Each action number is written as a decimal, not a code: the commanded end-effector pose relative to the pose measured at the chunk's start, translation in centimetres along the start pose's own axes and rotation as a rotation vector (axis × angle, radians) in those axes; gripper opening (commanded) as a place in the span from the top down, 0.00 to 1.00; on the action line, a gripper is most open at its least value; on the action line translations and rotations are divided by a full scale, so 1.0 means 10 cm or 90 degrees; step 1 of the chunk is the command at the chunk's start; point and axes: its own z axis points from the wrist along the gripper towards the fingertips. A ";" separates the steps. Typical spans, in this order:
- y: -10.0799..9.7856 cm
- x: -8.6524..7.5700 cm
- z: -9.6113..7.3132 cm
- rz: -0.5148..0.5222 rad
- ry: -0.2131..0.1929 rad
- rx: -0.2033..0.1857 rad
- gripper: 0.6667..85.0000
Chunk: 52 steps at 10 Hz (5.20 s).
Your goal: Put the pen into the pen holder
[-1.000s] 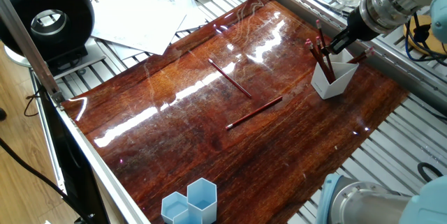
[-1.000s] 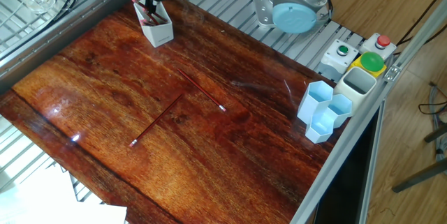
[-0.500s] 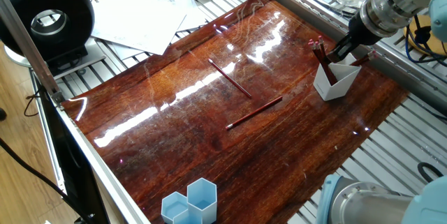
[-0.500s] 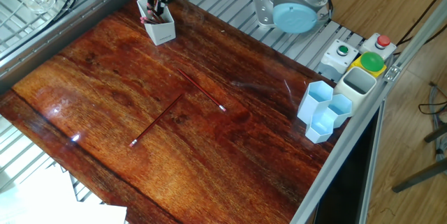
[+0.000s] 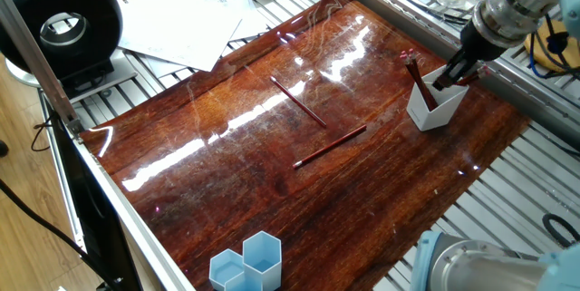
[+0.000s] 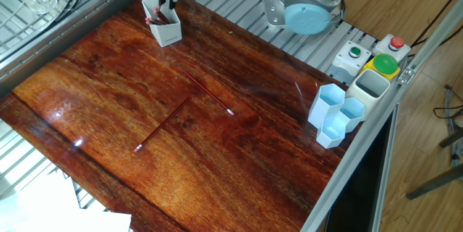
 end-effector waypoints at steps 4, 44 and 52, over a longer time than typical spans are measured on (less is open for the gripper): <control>0.20 0.40 -0.60 -0.051 0.176 -0.001 0.75; 1.66 -0.33 0.80 -0.695 0.223 -0.018 0.58; 2.08 -1.03 0.94 -0.776 0.238 0.014 0.60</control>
